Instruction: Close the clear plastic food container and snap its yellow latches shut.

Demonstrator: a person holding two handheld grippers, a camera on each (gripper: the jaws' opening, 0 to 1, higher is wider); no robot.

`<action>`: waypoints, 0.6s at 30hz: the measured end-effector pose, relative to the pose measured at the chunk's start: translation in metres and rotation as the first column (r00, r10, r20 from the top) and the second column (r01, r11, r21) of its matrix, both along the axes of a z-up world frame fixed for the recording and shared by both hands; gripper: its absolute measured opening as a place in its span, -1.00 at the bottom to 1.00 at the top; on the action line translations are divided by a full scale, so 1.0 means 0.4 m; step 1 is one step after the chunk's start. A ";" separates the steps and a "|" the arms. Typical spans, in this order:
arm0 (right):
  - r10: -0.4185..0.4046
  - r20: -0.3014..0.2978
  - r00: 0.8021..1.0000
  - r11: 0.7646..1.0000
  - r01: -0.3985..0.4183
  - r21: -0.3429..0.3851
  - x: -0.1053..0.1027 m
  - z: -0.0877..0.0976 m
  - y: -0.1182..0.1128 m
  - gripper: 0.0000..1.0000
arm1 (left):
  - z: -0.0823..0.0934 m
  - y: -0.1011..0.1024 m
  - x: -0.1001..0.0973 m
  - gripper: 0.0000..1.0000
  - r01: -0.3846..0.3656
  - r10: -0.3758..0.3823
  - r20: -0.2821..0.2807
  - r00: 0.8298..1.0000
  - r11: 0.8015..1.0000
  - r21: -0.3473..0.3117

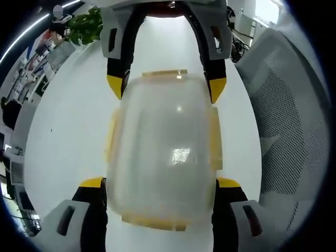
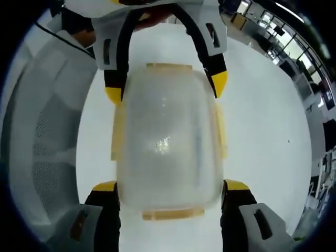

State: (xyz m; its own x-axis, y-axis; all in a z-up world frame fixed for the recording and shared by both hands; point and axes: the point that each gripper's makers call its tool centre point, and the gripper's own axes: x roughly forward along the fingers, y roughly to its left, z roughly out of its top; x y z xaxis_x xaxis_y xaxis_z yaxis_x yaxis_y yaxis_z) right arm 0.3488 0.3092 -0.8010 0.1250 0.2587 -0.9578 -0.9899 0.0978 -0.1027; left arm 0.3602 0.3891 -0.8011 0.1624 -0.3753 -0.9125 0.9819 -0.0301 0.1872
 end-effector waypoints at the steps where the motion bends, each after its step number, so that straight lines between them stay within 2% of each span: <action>1: 0.001 0.000 1.000 1.000 -0.001 0.000 -0.001 0.000 0.004 0.58 | 0.000 0.005 -0.001 0.65 -0.002 0.002 0.000 1.000 1.000 0.002; 18: 0.008 0.003 1.000 1.000 -0.009 0.010 0.009 0.000 0.008 0.57 | -0.003 0.007 0.010 0.66 -0.026 0.026 0.002 1.000 1.000 0.003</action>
